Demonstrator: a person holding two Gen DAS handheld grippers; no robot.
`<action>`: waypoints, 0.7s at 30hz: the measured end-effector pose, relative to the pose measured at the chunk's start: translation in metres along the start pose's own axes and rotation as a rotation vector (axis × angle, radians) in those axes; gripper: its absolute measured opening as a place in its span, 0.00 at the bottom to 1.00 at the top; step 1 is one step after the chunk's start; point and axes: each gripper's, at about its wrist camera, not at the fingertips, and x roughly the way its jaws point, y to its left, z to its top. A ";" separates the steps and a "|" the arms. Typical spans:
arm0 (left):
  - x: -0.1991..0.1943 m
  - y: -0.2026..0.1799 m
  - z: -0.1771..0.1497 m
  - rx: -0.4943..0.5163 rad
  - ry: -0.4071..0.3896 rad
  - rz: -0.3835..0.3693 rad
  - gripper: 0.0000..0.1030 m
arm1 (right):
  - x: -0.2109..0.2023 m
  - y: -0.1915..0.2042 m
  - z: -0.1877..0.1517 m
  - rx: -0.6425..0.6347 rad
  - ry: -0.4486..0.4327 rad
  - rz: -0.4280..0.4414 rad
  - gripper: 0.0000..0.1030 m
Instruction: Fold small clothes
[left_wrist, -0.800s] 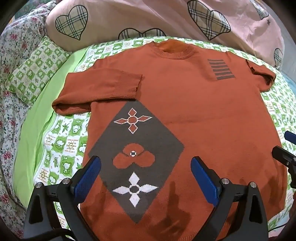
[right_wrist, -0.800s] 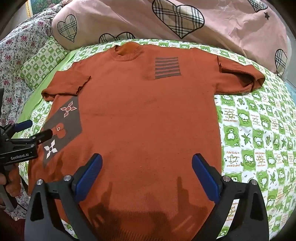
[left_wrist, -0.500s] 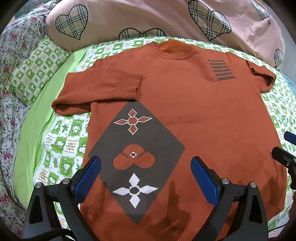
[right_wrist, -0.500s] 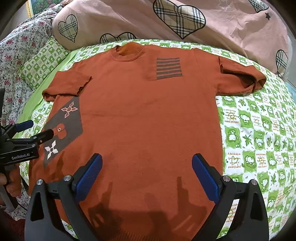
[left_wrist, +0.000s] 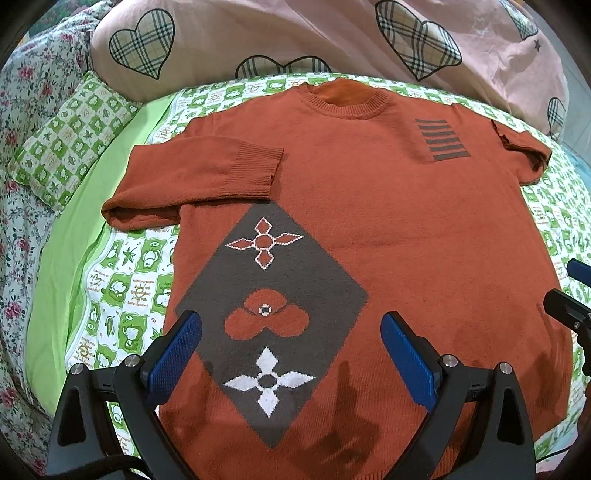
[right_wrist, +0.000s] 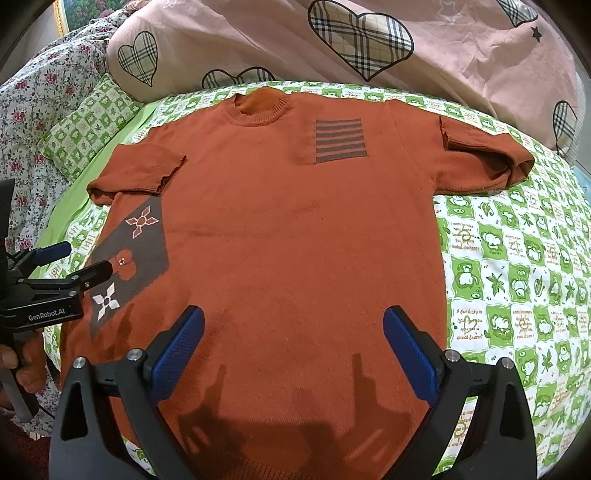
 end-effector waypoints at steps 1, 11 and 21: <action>0.000 0.000 0.000 0.001 0.002 0.000 0.95 | 0.000 0.000 0.000 0.001 0.004 0.001 0.95; 0.002 0.002 0.002 -0.002 0.003 -0.001 0.95 | 0.000 -0.001 0.002 0.004 -0.010 0.004 0.95; 0.015 0.006 0.004 0.001 0.033 -0.009 0.95 | 0.007 -0.009 0.005 0.007 0.063 -0.038 0.95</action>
